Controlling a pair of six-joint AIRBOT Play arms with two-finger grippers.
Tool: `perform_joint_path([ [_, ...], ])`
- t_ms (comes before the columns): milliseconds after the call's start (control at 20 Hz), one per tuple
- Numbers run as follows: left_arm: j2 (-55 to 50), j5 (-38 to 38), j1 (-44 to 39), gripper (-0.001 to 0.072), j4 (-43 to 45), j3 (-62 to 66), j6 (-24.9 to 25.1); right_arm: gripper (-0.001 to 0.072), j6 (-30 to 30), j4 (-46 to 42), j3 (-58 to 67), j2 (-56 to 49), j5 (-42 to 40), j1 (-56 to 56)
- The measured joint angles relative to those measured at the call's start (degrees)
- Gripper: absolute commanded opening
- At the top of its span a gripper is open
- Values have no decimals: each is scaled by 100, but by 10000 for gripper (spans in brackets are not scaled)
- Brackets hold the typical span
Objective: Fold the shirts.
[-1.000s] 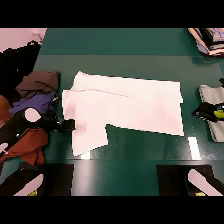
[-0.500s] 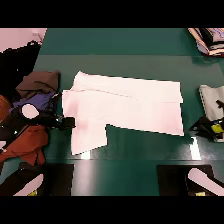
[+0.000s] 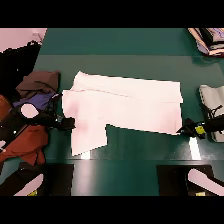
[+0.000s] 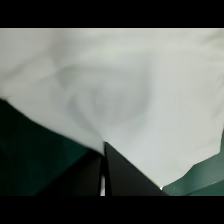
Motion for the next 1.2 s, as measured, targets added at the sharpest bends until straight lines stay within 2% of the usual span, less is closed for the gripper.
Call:
perform_joint_path([
  [100,249,-249,0,22,136,17,-35,13,-72,-153,2,289,-35,46],
  [450,2044,-1956,0,24,186,-79,-682,12,-111,-1327,114,2020,1180,0],
  [600,2435,-2212,0,23,13,13,-883,12,-24,-1543,271,2601,1379,0],
  [700,2391,-1974,0,24,-44,186,-872,12,44,-1567,533,2686,1368,79],
  [850,1773,-1405,0,24,-85,586,-584,13,105,-1576,1106,2258,1246,352],
  [1000,730,-678,0,24,-103,1196,-262,13,138,-1587,1794,1377,1023,721],
  [1200,-713,-20,0,25,-81,2232,-92,13,275,-1580,2765,15,793,1095],
])
